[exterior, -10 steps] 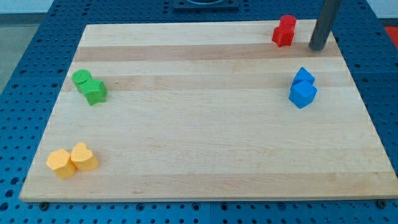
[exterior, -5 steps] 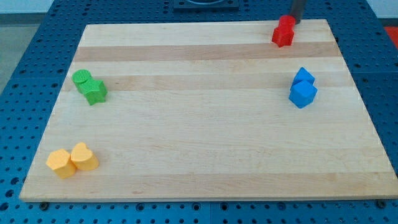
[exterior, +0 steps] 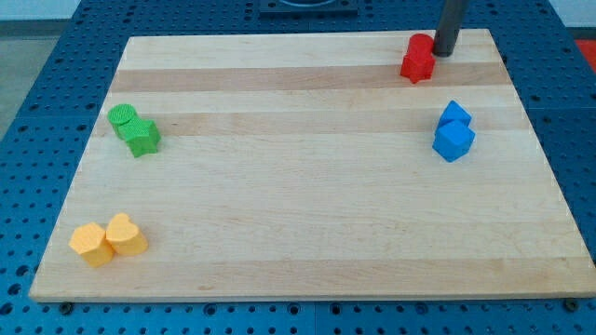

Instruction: Separate the red blocks

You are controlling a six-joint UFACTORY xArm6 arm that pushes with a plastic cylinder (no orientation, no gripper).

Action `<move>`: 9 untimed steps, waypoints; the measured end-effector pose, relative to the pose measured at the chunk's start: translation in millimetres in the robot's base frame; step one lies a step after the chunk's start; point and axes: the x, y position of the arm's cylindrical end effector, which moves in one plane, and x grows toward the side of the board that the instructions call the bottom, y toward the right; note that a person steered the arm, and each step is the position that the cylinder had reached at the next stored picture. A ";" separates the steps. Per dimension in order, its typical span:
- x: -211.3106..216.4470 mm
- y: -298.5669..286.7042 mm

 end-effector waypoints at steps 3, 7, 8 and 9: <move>43.0 -62.9; 43.9 -73.4; 35.1 -24.1; 26.5 18.6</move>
